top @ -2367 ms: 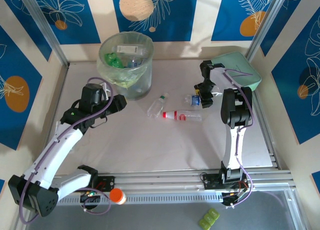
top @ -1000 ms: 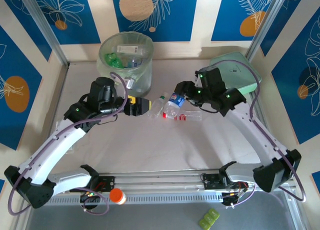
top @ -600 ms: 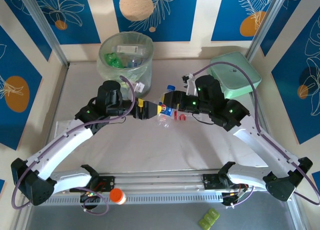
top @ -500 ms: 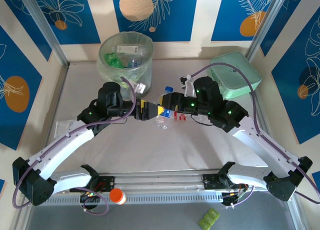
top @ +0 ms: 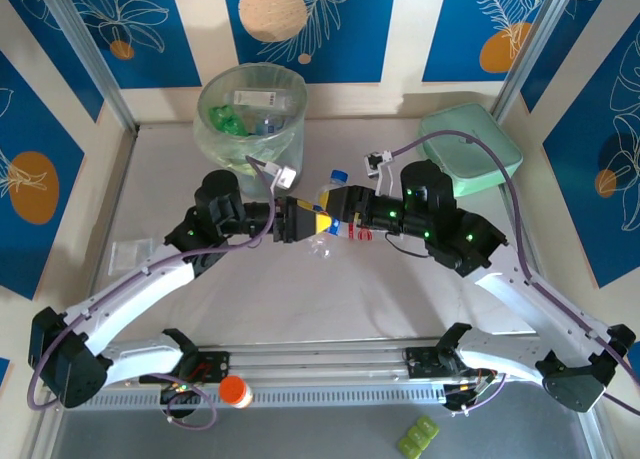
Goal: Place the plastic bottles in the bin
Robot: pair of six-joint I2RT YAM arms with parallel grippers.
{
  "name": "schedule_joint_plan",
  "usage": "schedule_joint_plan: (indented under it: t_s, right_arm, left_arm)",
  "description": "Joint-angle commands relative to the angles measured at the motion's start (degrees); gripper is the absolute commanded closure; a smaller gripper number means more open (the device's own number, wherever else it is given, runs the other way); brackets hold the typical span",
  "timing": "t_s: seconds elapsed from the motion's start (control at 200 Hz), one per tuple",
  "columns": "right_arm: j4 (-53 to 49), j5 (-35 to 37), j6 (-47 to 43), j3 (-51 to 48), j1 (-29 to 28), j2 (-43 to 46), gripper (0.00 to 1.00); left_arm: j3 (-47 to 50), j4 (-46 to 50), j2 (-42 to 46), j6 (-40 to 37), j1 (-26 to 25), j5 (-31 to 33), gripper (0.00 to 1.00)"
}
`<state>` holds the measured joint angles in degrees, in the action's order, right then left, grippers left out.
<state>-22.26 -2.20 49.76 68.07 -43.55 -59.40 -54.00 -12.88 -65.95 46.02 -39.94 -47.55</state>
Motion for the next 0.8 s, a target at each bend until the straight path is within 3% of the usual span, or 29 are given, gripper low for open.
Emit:
schedule_joint_plan:
  t_s: [0.0,0.2,0.325,0.415,0.635,0.795]
  right_arm:
    - [1.6,-0.1,0.4,-1.3,0.0,0.7,0.44]
    - [2.4,0.4,0.0,-1.8,0.2,1.2,0.39]
    - [0.4,1.7,-1.9,0.0,0.3,0.8,0.13]
    - [-2.8,5.8,-3.2,1.5,0.3,1.9,0.00]
    - [-9.6,14.2,-5.8,2.7,3.4,8.8,0.01]
    - [-12.6,14.0,-7.3,2.6,8.6,12.9,0.01]
  left_arm:
    - [-2.5,0.5,-0.8,-2.1,-1.6,-2.3,0.32]
    - [-4.6,4.8,-0.3,-5.4,-1.8,0.4,0.45]
    - [-5.4,6.1,0.4,-6.2,-1.7,2.7,0.50]
    - [-7.0,10.7,1.3,-8.6,-1.4,6.5,0.54]
    - [-12.9,18.9,1.0,-6.8,4.9,17.3,0.63]
    - [-26.2,31.6,-4.4,-5.8,11.3,25.9,0.62]
